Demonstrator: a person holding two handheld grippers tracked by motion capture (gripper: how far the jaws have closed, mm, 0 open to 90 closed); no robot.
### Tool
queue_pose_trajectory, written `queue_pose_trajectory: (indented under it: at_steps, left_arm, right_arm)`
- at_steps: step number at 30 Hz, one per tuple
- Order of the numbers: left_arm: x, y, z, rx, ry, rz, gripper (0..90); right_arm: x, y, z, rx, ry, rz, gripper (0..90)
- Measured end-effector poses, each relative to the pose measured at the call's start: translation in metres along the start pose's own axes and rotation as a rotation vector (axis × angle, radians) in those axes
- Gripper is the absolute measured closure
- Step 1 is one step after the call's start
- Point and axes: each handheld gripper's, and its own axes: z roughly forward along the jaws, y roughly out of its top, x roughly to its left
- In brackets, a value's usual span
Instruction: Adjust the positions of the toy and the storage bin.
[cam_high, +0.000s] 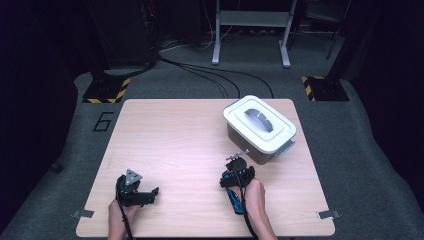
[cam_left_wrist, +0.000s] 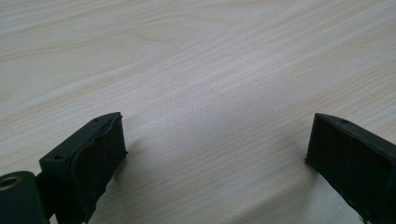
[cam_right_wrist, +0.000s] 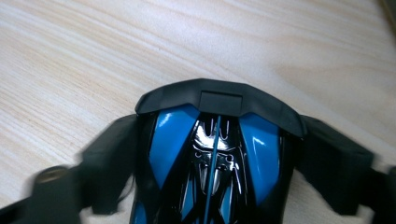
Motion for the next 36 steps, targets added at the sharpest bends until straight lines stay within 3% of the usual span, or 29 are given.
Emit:
queue_pose_trajectory:
  at_steps: [2, 5, 9, 13, 15, 23, 24, 30, 36]
  left_arm:
    - [0.000, 0.000, 0.000, 0.000, 0.000, 0.000, 4.5]
    - [0.000, 0.000, 0.000, 0.000, 0.000, 0.000, 4.5]
    - [0.000, 0.000, 0.000, 0.000, 0.000, 0.000, 4.5]
    - [0.000, 0.000, 0.000, -0.001, 0.000, 0.000, 4.6]
    - [0.000, 0.000, 0.000, -0.001, 0.000, 0.000, 4.6]
    - [0.000, 0.000, 0.000, -0.001, 0.000, 0.000, 4.6]
    - [0.000, 0.000, 0.000, -0.001, 0.000, 0.000, 4.6]
    - [0.000, 0.000, 0.000, -0.001, 0.000, 0.000, 4.6]
    - [0.000, 0.000, 0.000, -0.001, 0.000, 0.000, 4.6]
  right_arm:
    - [0.000, 0.000, 0.000, 0.001, -0.007, -0.012, 22.6]
    - [-0.001, -0.001, -0.001, 0.005, 0.021, -0.007, 23.0]
    - [0.001, -0.002, -0.006, -0.012, 0.044, -0.052, 23.4]
    - [0.002, -0.005, -0.017, -0.050, 0.061, -0.079, 23.6]
    - [-0.001, -0.009, -0.028, -0.103, 0.083, -0.093, 23.8]
    - [-0.014, -0.020, -0.061, -0.219, 0.114, -0.072, 24.2]
    - [-0.018, -0.023, -0.071, -0.243, 0.113, -0.070, 24.3]
    - [-0.032, -0.035, -0.097, -0.301, 0.100, -0.071, 24.4]
    - [-0.043, -0.044, -0.116, -0.296, 0.066, -0.094, 24.4]
